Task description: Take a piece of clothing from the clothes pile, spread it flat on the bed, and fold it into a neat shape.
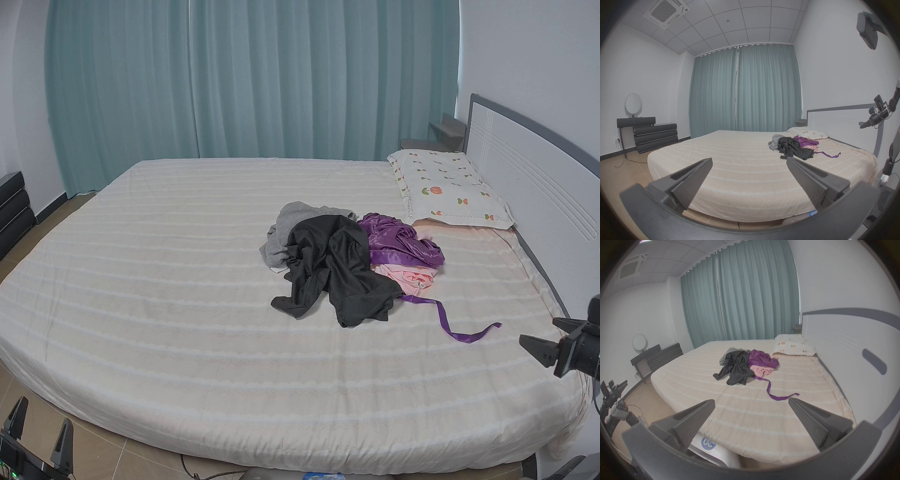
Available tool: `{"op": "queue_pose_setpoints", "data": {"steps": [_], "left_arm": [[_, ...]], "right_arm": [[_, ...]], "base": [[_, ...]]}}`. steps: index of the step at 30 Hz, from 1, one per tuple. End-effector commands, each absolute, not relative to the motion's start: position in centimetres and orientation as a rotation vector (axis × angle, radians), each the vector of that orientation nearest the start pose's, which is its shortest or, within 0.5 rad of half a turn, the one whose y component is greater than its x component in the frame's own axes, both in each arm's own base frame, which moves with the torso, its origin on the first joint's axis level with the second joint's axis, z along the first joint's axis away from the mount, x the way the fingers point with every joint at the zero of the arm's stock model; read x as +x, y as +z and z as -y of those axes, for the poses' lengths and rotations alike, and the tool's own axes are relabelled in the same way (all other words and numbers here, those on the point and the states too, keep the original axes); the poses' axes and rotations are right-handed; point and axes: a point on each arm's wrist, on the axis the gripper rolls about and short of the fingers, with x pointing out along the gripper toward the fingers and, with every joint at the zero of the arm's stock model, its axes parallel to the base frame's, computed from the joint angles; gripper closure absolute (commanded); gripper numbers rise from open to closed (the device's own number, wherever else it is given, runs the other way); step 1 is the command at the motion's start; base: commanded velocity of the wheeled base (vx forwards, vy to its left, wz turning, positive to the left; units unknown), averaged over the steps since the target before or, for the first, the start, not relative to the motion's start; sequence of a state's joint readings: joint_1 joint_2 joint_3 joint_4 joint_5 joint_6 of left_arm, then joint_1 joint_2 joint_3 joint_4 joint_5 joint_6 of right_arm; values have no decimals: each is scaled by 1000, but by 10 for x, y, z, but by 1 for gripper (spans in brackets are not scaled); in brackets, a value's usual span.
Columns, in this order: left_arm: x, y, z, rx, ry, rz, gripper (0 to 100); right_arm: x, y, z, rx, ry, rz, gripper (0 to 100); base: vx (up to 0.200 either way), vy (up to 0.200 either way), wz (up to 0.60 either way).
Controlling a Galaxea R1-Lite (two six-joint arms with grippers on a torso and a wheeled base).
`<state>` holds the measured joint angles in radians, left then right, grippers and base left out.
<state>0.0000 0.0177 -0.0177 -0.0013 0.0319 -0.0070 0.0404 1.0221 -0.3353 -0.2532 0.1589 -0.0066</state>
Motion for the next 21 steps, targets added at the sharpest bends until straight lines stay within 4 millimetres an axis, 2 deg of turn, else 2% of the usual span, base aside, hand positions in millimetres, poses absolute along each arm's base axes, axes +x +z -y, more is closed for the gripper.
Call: {"op": "queue_pose_setpoints", "data": {"steps": [1, 2, 3, 6, 7, 8, 9, 10, 11, 12, 17, 21], "left_arm": [[-23, 76, -1, -8, 32, 2, 0], [-23, 76, -1, -8, 32, 2, 0], [-23, 76, -1, -8, 32, 2, 0], [-23, 76, -1, -8, 32, 2, 0], [-23, 76, -1, -8, 32, 2, 0], [-23, 76, -1, -8, 32, 2, 0], [-23, 76, -1, -8, 32, 2, 0], [-23, 76, -1, -8, 32, 2, 0], [-23, 76, -1, -8, 32, 2, 0], [-23, 76, -1, -8, 32, 2, 0], [-23, 76, -1, -8, 32, 2, 0], [-23, 76, -1, -8, 32, 2, 0]], "right_arm": [[202, 127, -25, 75, 244, -613, 0], [206, 127, -26, 83, 244, -615, 0], [230, 119, -35, 130, 246, -625, 0], [266, 103, -46, 171, 223, -645, 0], [289, 93, -52, 169, 185, -642, 0], [304, 85, -58, 159, 152, -637, 0], [304, 85, -58, 159, 152, -637, 0], [323, 74, -67, 153, 118, -630, 0], [323, 74, -67, 153, 118, -630, 0], [355, 58, -85, 181, 80, -597, 0], [401, 29, -120, 324, 92, -588, 0], [428, -1, -134, 361, 75, -604, 0]], "base": [[0, 0, 0], [0, 0, 0], [0, 0, 0], [0, 0, 0], [0, 0, 0], [0, 0, 0], [0, 0, 0], [0, 0, 0], [0, 0, 0], [0, 0, 0], [0, 0, 0], [0, 0, 0]]}}
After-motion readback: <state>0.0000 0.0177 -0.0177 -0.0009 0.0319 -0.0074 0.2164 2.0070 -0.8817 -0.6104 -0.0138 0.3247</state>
